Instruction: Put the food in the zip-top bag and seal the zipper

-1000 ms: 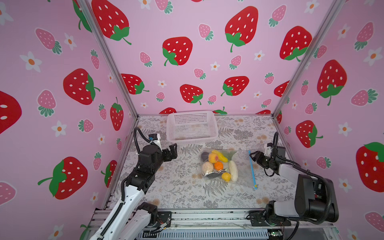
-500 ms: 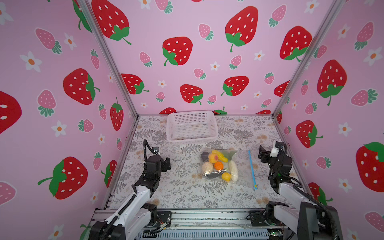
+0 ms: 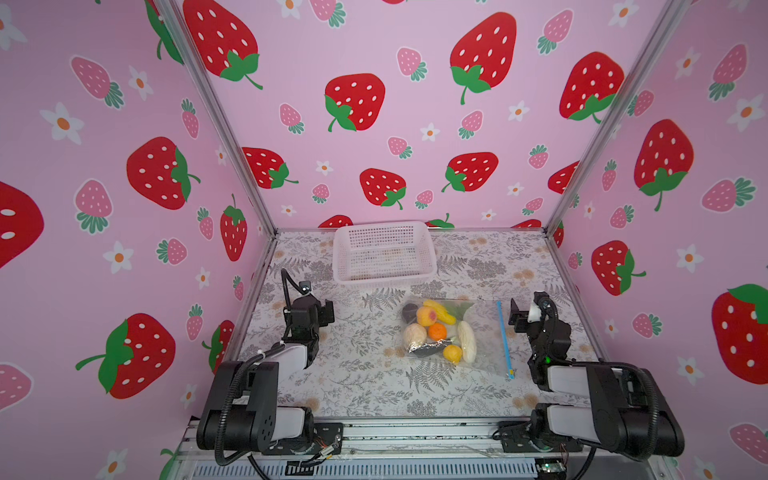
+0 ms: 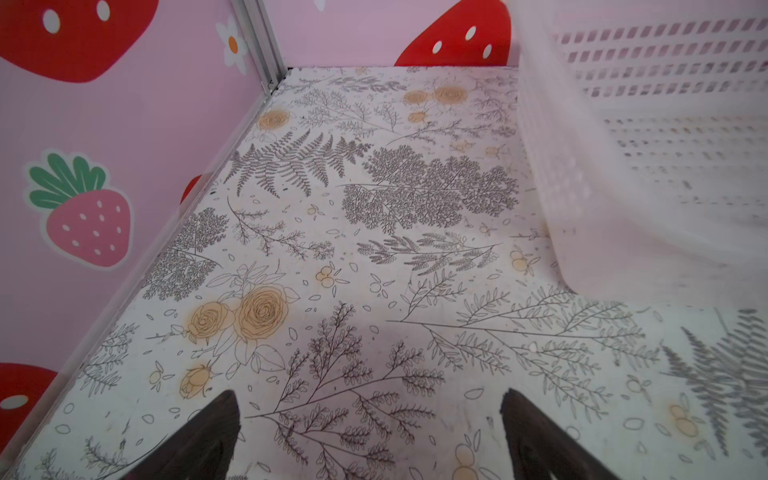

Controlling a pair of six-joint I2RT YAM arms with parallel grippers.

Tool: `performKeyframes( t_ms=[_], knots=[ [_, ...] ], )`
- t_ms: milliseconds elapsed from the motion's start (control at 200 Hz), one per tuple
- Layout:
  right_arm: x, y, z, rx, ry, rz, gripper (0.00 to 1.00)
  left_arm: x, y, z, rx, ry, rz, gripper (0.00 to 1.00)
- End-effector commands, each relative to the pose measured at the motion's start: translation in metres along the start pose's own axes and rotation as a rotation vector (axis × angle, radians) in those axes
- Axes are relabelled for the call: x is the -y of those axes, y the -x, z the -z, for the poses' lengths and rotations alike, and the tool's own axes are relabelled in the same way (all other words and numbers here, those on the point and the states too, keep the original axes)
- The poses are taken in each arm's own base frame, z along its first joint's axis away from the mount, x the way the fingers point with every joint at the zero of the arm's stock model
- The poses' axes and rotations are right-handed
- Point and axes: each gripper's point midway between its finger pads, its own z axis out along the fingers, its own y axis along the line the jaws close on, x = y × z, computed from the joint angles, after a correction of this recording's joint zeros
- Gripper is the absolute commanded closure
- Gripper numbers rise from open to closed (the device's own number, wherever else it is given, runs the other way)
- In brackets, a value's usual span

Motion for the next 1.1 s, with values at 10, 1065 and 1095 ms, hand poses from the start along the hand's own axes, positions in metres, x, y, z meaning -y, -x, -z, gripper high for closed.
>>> performKeyframes(
  t_ms=[10,1065,1095],
  knots=[
    [0.0,0.025,0.0,0.129,-0.011,-0.022,0.11,0.023,0.031,0.012,0.163,-0.15,0.001,0.01],
    [-0.015,-0.007,-0.05,-0.048,0.001,0.032,0.01,0.002,0.012,-0.033,0.061,0.013,0.103,0.01],
    [-0.014,-0.005,-0.046,-0.032,-0.003,0.029,0.01,0.002,0.013,-0.033,0.063,0.014,0.104,0.01]
  ],
)
